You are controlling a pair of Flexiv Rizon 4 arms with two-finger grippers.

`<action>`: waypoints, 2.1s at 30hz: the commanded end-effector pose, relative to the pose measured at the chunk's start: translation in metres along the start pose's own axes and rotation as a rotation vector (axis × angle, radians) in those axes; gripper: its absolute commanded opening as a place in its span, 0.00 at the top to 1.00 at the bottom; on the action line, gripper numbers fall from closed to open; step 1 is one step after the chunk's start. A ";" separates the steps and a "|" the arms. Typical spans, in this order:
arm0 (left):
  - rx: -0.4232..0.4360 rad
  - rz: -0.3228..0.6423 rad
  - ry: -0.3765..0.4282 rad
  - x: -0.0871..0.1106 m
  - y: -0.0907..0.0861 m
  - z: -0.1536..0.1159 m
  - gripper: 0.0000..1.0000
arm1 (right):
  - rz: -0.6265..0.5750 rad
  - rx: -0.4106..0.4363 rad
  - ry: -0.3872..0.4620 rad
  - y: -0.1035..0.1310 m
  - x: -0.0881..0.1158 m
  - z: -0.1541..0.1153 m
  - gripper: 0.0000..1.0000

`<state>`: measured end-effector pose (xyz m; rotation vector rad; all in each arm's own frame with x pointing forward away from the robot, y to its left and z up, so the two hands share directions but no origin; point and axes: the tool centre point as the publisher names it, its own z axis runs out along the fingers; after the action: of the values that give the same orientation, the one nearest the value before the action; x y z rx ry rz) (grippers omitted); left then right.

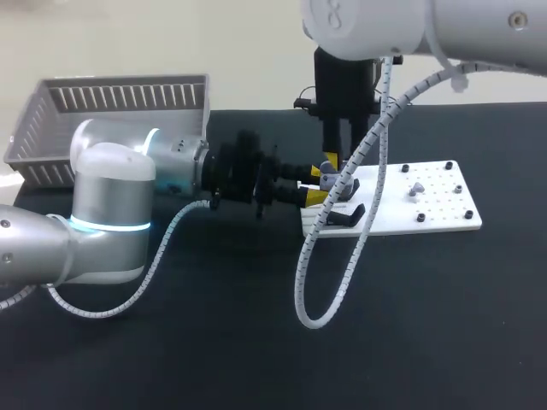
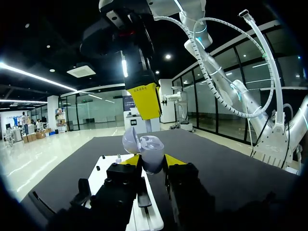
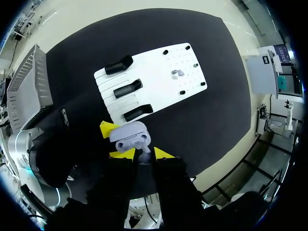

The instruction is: Pick up each earbud case from the left stands, insert the matching earbuds, close the lid, and place the case in the box.

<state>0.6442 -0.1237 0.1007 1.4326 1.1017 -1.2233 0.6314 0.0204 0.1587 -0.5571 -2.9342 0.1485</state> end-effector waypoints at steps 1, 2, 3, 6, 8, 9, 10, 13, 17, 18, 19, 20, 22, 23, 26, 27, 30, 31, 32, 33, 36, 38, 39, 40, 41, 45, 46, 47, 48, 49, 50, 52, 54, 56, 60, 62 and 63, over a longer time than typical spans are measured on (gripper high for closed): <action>-0.005 0.003 -0.002 0.001 -0.002 0.000 1.00 | 0.003 0.003 0.004 0.000 0.000 0.000 1.00; -0.005 0.003 -0.002 0.001 -0.002 0.000 1.00 | 0.003 0.003 0.005 0.000 0.000 0.000 1.00; -0.005 0.003 -0.002 0.001 -0.002 0.000 1.00 | 0.004 0.003 0.006 -0.001 0.000 0.001 1.00; -0.005 0.003 -0.002 0.001 -0.002 0.000 1.00 | 0.006 0.005 0.007 -0.001 -0.001 0.001 1.00; -0.005 0.003 -0.002 0.001 -0.002 0.000 1.00 | 0.006 0.006 0.006 -0.001 -0.002 0.002 1.00; -0.005 0.003 -0.002 0.001 -0.002 0.000 1.00 | 0.006 0.007 0.008 -0.001 -0.002 0.003 1.00; -0.005 0.003 -0.002 0.001 -0.002 0.000 1.00 | 0.006 0.008 0.008 -0.001 -0.003 0.003 1.00; -0.005 0.003 -0.002 0.001 -0.002 0.000 1.00 | 0.004 0.010 0.012 0.000 -0.003 0.004 1.00; -0.005 0.003 -0.002 0.001 -0.002 0.000 1.00 | 0.002 0.012 0.015 0.001 -0.005 0.005 1.00; -0.005 0.003 -0.002 0.001 -0.002 0.000 1.00 | 0.002 0.012 0.015 0.001 -0.005 0.006 1.00; -0.005 0.003 -0.002 0.001 -0.002 0.000 1.00 | 0.002 0.013 0.015 0.000 -0.005 0.006 1.00; -0.005 0.003 -0.002 0.001 -0.002 0.000 1.00 | 0.002 0.013 0.015 0.000 -0.006 0.006 1.00; -0.005 0.003 -0.002 0.001 -0.002 0.000 1.00 | 0.002 0.012 0.014 0.000 -0.006 0.006 1.00; -0.005 0.003 -0.002 0.001 -0.002 0.000 1.00 | 0.002 0.011 0.014 0.000 -0.007 0.006 1.00; -0.005 0.003 -0.002 0.001 -0.002 0.000 1.00 | 0.001 0.009 0.011 -0.001 -0.008 0.006 1.00; -0.005 0.003 -0.002 0.001 -0.002 0.000 1.00 | 0.002 0.010 0.011 -0.002 -0.008 0.007 1.00; -0.005 0.003 -0.002 0.001 -0.002 0.000 1.00 | 0.003 0.012 0.012 -0.002 -0.009 0.008 1.00; -0.005 0.003 -0.002 0.001 -0.002 0.000 1.00 | 0.003 0.014 0.012 -0.002 -0.009 0.008 1.00; -0.005 0.003 -0.002 0.001 -0.002 0.000 1.00 | 0.003 0.015 0.013 -0.002 -0.009 0.009 1.00; -0.005 0.003 -0.002 0.001 -0.002 0.000 1.00 | 0.004 0.017 0.014 -0.002 -0.009 0.010 1.00; -0.005 0.003 -0.002 0.001 -0.002 0.000 1.00 | 0.005 0.020 0.018 -0.001 -0.009 0.011 1.00; -0.005 0.003 -0.002 0.001 -0.002 0.000 1.00 | 0.005 0.022 0.017 -0.001 -0.009 0.012 1.00; -0.005 0.003 -0.002 0.001 -0.002 0.000 1.00 | 0.006 0.023 0.017 -0.001 -0.009 0.012 1.00; -0.005 0.003 -0.002 0.001 -0.002 0.000 1.00 | 0.006 0.022 0.017 -0.001 -0.009 0.012 1.00; -0.005 0.003 -0.002 0.001 -0.002 0.000 1.00 | 0.006 0.022 0.016 -0.001 -0.009 0.012 1.00; -0.005 0.003 -0.002 0.001 -0.002 0.000 1.00 | 0.007 0.023 0.013 0.000 -0.009 0.014 1.00; -0.005 0.003 -0.002 0.001 -0.002 0.000 1.00 | 0.007 0.023 0.012 0.001 -0.009 0.015 1.00; -0.005 0.003 -0.002 0.001 -0.002 0.000 1.00 | 0.007 0.024 0.012 0.001 -0.009 0.015 1.00; -0.005 0.003 -0.002 0.001 -0.002 0.000 1.00 | 0.007 0.024 0.012 0.001 -0.009 0.015 1.00; -0.005 0.003 -0.002 0.001 -0.002 0.000 1.00 | 0.007 0.025 0.012 0.002 -0.009 0.016 1.00; -0.005 0.003 -0.002 0.001 -0.002 0.000 1.00 | 0.007 0.026 0.012 0.002 -0.009 0.016 1.00; -0.005 0.003 -0.002 0.001 -0.002 0.000 1.00 | 0.014 0.032 0.014 0.003 -0.009 0.017 1.00; -0.005 0.003 -0.002 0.001 -0.002 0.000 1.00 | 0.022 0.022 0.018 0.002 -0.008 0.018 1.00; -0.005 0.003 -0.002 0.001 -0.002 0.000 1.00 | 0.025 0.019 0.023 0.002 -0.008 0.018 1.00; -0.005 0.003 -0.002 0.001 -0.002 0.000 1.00 | 0.043 0.007 0.031 0.000 -0.008 0.020 1.00; -0.005 0.003 -0.002 0.001 -0.002 0.000 1.00 | 0.053 -0.014 0.039 -0.002 -0.009 0.020 1.00; -0.005 0.003 -0.002 0.001 -0.002 0.000 1.00 | 0.053 -0.014 0.038 -0.002 -0.009 0.020 1.00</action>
<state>0.6446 -0.1228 0.1004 1.4320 1.1024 -1.2227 0.6379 0.0189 0.1391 -0.6307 -2.8815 0.1403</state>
